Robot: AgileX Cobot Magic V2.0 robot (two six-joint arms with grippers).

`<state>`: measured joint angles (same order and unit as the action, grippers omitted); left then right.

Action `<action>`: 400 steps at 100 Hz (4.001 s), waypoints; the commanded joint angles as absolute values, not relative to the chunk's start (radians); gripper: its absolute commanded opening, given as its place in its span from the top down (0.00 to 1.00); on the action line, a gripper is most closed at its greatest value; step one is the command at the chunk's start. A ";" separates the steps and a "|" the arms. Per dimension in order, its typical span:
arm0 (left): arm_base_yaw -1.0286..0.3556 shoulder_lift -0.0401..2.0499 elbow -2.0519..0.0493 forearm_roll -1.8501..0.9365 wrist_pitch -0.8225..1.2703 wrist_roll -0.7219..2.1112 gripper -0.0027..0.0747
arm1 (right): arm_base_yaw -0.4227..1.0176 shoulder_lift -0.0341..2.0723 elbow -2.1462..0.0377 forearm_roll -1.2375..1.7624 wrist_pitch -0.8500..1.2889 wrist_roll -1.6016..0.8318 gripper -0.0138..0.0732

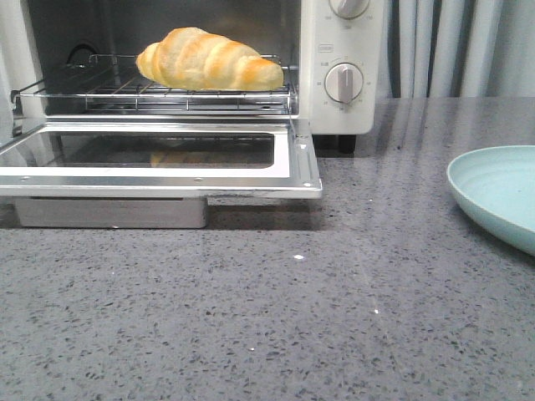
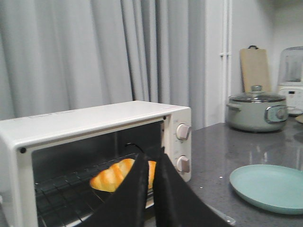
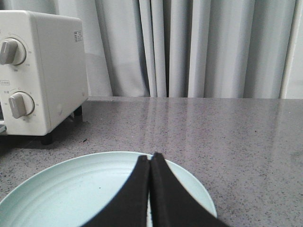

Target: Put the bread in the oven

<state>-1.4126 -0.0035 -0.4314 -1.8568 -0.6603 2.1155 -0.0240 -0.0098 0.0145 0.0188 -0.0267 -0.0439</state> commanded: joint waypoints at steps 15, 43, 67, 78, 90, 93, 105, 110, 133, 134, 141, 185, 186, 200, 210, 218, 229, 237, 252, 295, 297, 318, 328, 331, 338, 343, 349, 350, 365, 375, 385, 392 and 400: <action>-1.423 0.017 -0.428 -1.858 -0.723 1.985 0.99 | -0.028 -0.034 0.025 0.020 -0.100 -0.053 0.89; -1.296 0.017 -0.430 -1.858 -0.797 1.983 0.99 | -0.028 -0.034 0.025 0.020 -0.100 -0.053 0.89; -1.101 0.017 -0.431 -1.858 -0.797 1.940 0.99 | -0.028 -0.034 0.025 0.020 -0.100 -0.053 0.89; -0.986 0.017 -0.429 -1.858 -0.780 1.863 0.99 | -0.028 -0.034 0.025 0.020 -0.100 -0.053 0.89; -0.845 0.017 -0.419 -1.858 -0.712 1.795 0.99 | -0.028 -0.034 0.025 0.020 -0.100 -0.053 0.89; -0.812 0.017 -0.417 -1.858 -0.701 1.771 0.99 | -0.028 -0.034 0.025 0.020 -0.100 -0.053 0.89; -0.676 0.017 -0.395 -1.858 -0.635 1.631 0.99 | -0.028 -0.034 0.025 0.020 -0.100 -0.053 0.89; -0.637 0.017 -0.381 -1.858 -0.591 1.559 0.99 | -0.028 -0.034 0.025 0.020 -0.100 -0.053 0.89; -0.515 0.017 -0.281 -1.858 -0.332 0.978 0.99 | -0.028 -0.034 0.025 0.020 -0.100 -0.053 0.89; -0.515 0.017 -0.278 -1.858 -0.323 0.963 0.99 | -0.028 -0.034 0.025 0.020 -0.100 -0.053 0.89; -0.497 0.017 -0.247 -1.858 -0.241 0.841 0.99 | -0.028 -0.034 0.025 0.020 -0.100 -0.053 0.89; -0.485 0.017 -0.153 -1.858 0.009 0.772 0.99 | -0.028 -0.034 0.025 0.020 -0.100 -0.053 0.89; -0.485 0.017 -0.153 -1.858 0.012 0.772 0.99 | -0.028 -0.034 0.025 0.020 -0.100 -0.053 0.89; -0.485 0.017 -0.152 -1.812 0.024 0.711 0.99 | -0.028 -0.034 0.025 0.020 -0.100 -0.053 0.89; -0.485 0.017 -0.152 -1.413 0.036 0.254 0.99 | -0.028 -0.034 0.025 0.020 -0.100 -0.053 0.89; -0.485 0.017 -0.152 -0.973 0.077 -0.136 0.99 | -0.028 -0.034 0.025 0.020 -0.100 -0.053 0.89; -0.485 0.017 -0.154 -0.518 0.163 -0.428 0.99 | -0.028 -0.034 0.025 0.020 -0.100 -0.053 0.89; -0.481 0.017 -0.154 -0.336 0.218 -0.449 0.99 | -0.028 -0.034 0.025 0.020 -0.100 -0.053 0.89; -0.361 0.000 -0.140 -0.141 0.207 -0.400 0.99 | -0.028 -0.034 0.025 0.020 -0.100 -0.053 0.89; -0.027 -0.034 -0.092 -0.017 0.097 -0.024 0.99 | -0.028 -0.034 0.025 0.020 -0.100 -0.053 0.89; -0.020 -0.034 -0.090 -0.011 0.097 -0.018 0.99 | -0.028 -0.034 0.025 0.020 -0.100 -0.053 0.89; 0.065 -0.034 -0.005 -0.011 0.043 0.000 0.99 | -0.028 -0.034 0.025 0.020 -0.100 -0.053 0.89; 0.085 -0.034 0.029 -0.014 0.035 0.000 0.99 | -0.028 -0.034 0.025 0.020 -0.100 -0.053 0.89; 0.085 -0.034 0.029 -0.009 0.049 0.000 0.99 | -0.028 -0.034 0.025 0.020 -0.100 -0.053 0.89; 0.085 -0.034 0.029 0.009 0.037 0.005 0.99 | -0.028 -0.034 0.025 0.020 -0.100 -0.053 0.89; 0.085 -0.034 0.029 0.009 0.019 0.017 0.99 | -0.028 -0.034 0.025 0.020 -0.100 -0.053 0.89; 0.082 -0.034 0.029 0.009 -0.007 0.018 0.99 | -0.028 -0.034 0.025 0.020 -0.100 -0.053 0.89; 0.082 -0.034 0.029 0.009 -0.014 0.018 0.99 | -0.028 -0.034 0.025 0.020 -0.100 -0.053 0.89; 0.035 -0.034 0.029 0.009 -0.059 0.018 0.99 | -0.028 -0.034 0.025 0.020 -0.100 -0.053 0.89; 0.007 -0.034 0.029 0.000 -0.057 0.018 0.99 | -0.028 -0.034 0.025 0.020 -0.100 -0.053 0.89; -0.006 -0.034 0.029 0.000 -0.057 0.018 0.99 | -0.028 -0.034 0.025 0.020 -0.100 -0.053 0.89; -0.010 -0.034 0.029 0.000 -0.057 0.018 0.99 | -0.028 -0.034 0.025 0.020 -0.100 -0.053 0.89; -0.010 -0.034 0.029 0.000 -0.057 0.014 0.99 | -0.028 -0.034 0.025 0.020 -0.100 -0.053 0.89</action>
